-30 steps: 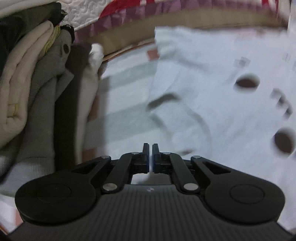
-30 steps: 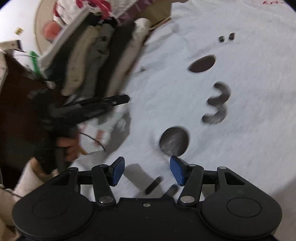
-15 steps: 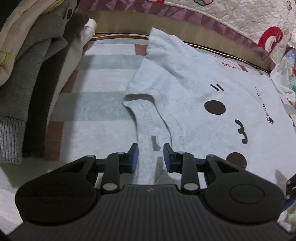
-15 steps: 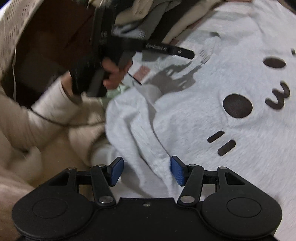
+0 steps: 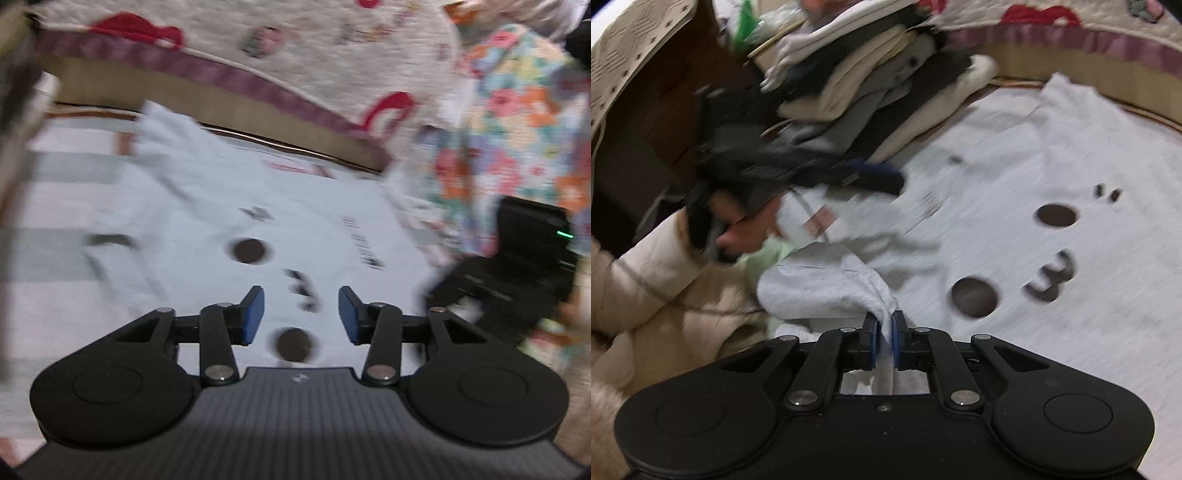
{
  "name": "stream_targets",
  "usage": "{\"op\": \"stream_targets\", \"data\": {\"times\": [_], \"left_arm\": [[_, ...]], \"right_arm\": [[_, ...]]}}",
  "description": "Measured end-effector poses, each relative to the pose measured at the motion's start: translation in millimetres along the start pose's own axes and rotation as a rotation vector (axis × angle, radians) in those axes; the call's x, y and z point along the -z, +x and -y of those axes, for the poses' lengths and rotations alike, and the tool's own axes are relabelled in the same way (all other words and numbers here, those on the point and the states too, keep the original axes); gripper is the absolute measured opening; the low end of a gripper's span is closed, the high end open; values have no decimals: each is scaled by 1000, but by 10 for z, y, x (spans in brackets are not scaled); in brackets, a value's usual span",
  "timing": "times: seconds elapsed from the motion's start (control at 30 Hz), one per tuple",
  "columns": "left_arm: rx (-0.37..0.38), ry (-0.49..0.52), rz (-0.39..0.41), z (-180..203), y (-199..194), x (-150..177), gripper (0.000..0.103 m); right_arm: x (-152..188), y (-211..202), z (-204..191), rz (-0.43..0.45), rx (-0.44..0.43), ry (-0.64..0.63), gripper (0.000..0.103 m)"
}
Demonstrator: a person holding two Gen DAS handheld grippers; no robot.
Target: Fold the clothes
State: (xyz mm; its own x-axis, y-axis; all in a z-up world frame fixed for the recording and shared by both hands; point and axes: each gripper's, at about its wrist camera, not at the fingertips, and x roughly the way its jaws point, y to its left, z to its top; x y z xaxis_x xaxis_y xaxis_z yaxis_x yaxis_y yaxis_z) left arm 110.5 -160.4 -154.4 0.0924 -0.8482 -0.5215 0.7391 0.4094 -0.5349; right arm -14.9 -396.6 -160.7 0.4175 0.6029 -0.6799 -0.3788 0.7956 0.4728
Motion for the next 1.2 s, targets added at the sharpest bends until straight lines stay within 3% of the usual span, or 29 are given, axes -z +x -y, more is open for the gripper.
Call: {"op": "stream_targets", "data": {"times": [0.13, 0.27, 0.37, 0.47, 0.57, 0.67, 0.73, 0.83, 1.03, 1.2], "left_arm": [[55, 41, -82, 96, 138, 60, 60], [23, 68, -141, 161, 282, 127, 66], [-13, 44, -180, 131, 387, 160, 65], [-39, 65, -192, 153, 502, 78, 16], [-105, 114, -188, 200, 637, -147, 15], [-205, 145, -148, 142, 762, -313, 14], [-288, 144, -129, 37, 887, -372, 15], [-388, 69, -163, -260, 1082, -303, 17], [-384, 35, -116, -344, 961, -194, 28], [-338, -49, -54, -469, 809, -272, 29]], "right_arm": [[-108, 56, 141, 29, 66, 21, 10], [-117, 55, 246, 56, 79, 57, 10], [-92, 38, 242, 83, 79, 69, 10], [-132, -1, 264, 124, 79, 75, 10], [-264, -21, 355, 130, 122, 53, 10], [-468, 25, 480, 130, 226, 42, 10], [-588, 83, 549, 139, 335, 54, 28], [-582, 63, 614, 188, 450, 86, 32], [-164, -188, 720, 190, 490, 186, 35], [140, -226, 663, 173, 400, 271, 36]]}}
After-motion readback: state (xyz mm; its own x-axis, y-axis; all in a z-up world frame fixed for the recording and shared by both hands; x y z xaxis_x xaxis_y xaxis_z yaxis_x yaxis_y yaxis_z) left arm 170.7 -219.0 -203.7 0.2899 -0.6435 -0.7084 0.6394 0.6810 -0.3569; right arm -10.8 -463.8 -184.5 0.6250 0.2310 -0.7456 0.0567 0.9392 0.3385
